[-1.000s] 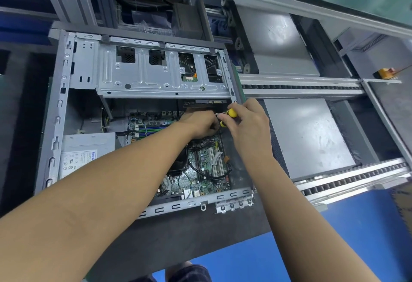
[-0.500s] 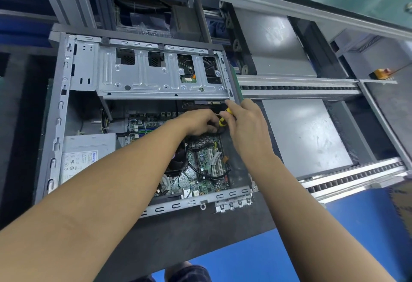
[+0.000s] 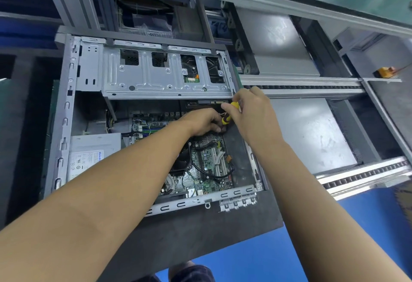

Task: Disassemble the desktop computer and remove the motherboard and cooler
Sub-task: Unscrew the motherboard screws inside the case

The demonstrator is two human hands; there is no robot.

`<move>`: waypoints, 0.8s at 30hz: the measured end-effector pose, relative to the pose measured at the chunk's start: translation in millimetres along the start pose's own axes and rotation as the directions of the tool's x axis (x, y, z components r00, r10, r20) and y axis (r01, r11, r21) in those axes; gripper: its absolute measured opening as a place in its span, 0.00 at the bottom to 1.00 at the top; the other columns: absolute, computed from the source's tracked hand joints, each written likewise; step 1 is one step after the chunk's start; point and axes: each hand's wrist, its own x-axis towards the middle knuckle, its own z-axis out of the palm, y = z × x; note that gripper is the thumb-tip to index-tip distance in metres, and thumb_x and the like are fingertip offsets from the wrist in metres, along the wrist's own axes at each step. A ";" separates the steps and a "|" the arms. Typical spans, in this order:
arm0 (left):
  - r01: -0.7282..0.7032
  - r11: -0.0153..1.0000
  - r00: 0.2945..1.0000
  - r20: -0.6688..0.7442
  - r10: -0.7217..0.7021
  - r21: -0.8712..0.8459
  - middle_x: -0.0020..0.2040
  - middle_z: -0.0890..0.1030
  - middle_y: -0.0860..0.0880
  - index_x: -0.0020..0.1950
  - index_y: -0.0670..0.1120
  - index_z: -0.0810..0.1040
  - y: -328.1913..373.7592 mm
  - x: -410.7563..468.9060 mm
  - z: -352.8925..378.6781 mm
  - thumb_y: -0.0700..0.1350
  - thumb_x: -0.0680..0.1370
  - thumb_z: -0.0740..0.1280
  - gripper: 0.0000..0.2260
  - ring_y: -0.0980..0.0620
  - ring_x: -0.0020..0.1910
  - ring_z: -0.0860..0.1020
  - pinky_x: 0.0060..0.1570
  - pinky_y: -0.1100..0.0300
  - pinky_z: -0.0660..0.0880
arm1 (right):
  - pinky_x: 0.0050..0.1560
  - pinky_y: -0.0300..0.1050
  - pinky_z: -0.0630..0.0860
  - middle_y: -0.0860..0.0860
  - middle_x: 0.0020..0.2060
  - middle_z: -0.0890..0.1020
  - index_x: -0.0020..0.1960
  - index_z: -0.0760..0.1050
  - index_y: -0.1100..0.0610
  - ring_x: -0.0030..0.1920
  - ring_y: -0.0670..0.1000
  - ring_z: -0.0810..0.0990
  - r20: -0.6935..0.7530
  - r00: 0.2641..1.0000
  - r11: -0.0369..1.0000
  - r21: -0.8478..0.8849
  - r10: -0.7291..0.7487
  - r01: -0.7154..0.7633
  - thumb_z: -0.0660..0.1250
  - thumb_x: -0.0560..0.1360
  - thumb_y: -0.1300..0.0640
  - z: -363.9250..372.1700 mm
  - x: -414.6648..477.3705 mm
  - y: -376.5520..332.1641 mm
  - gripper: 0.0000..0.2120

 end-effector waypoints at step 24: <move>0.021 1.000 1.000 -0.010 -0.022 -0.023 0.36 0.74 0.68 0.34 0.66 0.76 -0.7 1.5 2.8 0.53 0.73 0.74 0.12 0.67 0.37 0.70 0.34 0.65 0.64 | 0.49 0.41 0.65 0.57 0.54 0.77 0.54 0.78 0.61 0.56 0.57 0.75 0.105 0.994 0.999 -0.045 0.001 0.004 0.69 0.76 0.63 -1.9 3.3 -13.0 0.07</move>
